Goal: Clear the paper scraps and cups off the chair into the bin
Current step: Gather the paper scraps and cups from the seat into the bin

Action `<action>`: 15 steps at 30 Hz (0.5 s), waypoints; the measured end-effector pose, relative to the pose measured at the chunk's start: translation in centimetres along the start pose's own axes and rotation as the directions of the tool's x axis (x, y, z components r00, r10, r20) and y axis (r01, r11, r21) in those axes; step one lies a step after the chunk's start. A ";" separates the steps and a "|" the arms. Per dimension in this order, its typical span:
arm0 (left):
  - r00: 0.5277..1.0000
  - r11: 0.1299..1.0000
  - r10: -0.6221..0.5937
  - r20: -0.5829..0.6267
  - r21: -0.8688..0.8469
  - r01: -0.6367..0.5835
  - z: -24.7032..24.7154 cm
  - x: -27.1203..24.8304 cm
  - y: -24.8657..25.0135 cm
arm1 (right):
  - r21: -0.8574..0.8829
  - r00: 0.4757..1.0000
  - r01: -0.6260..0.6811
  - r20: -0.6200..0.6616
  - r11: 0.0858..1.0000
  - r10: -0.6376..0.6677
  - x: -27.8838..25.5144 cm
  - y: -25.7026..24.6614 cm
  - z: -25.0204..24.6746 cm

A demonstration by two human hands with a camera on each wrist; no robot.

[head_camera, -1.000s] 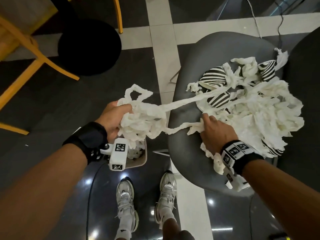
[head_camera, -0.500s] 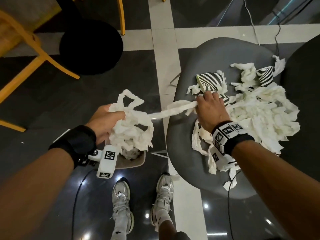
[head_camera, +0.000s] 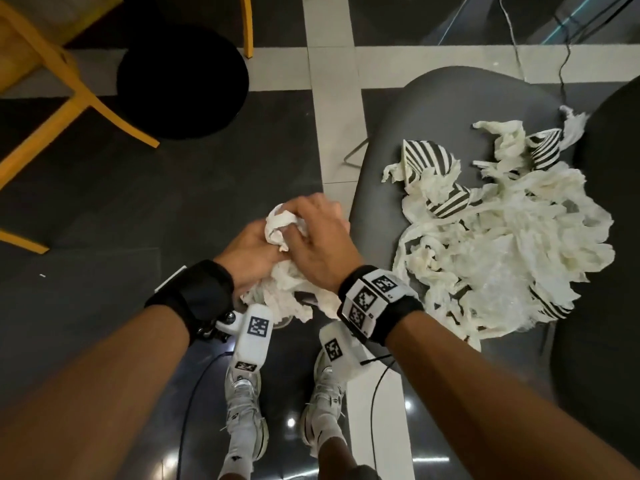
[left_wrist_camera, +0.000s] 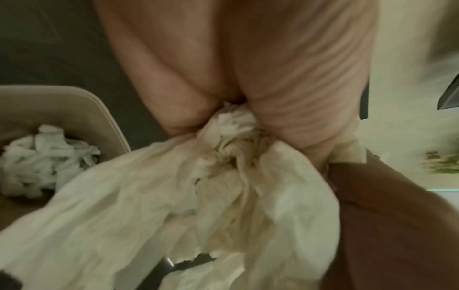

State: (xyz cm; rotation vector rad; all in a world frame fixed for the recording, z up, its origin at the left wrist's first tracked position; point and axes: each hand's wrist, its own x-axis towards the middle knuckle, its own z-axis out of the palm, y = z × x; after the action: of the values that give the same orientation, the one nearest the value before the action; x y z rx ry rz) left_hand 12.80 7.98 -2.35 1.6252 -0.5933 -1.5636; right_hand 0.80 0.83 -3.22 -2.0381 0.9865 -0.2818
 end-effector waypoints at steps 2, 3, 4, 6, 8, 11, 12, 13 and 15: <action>0.998 0.998 -0.053 -0.043 -0.025 0.052 -1.5 0.0 -0.8 | 0.103 0.994 -0.103 0.045 0.989 0.099 0.3 0.4 1.3; 0.995 0.998 -0.067 -0.072 -0.025 0.066 -2.1 -0.1 -1.3 | 0.189 0.981 -0.171 0.124 0.967 0.150 0.5 0.7 2.1; 0.993 0.997 -0.070 -0.099 -0.021 0.069 -2.8 -0.1 -1.8 | 0.278 0.956 -0.241 0.231 0.930 0.179 0.7 0.8 2.9; 0.987 0.997 -0.071 -0.143 -0.011 0.070 -4.4 0.3 -3.7 | 0.390 0.900 -0.343 0.396 0.855 0.180 1.1 1.4 4.9; 0.981 0.996 -0.081 -0.176 0.009 0.084 -5.8 0.9 -6.3 | 0.409 0.869 -0.400 0.453 0.820 0.198 1.8 2.3 7.2; 0.948 0.965 -0.172 -0.267 0.148 0.217 -8.5 2.2 -11.9 | 0.356 0.855 -0.430 0.455 0.829 0.248 2.6 4.5 11.5; 0.942 0.936 -0.175 -0.288 0.248 0.250 -9.3 2.8 -14.0 | 0.299 0.856 -0.424 0.442 0.855 0.270 2.8 5.5 13.3; 0.936 0.903 -0.184 -0.300 0.325 0.281 -10.1 3.2 -16.1 | 0.213 0.864 -0.397 0.416 0.893 0.285 2.8 6.5 15.1; 0.926 0.887 -0.202 -0.318 0.341 0.311 -11.3 4.1 -20.1 | 0.008 0.888 -0.319 0.352 0.948 0.296 2.6 8.8 18.8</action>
State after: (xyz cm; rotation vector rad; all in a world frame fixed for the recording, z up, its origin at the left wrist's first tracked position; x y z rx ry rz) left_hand 20.59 18.83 -21.58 2.2597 -0.5758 -1.4256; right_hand 7.30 6.94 -22.14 -1.7570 1.0391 0.2088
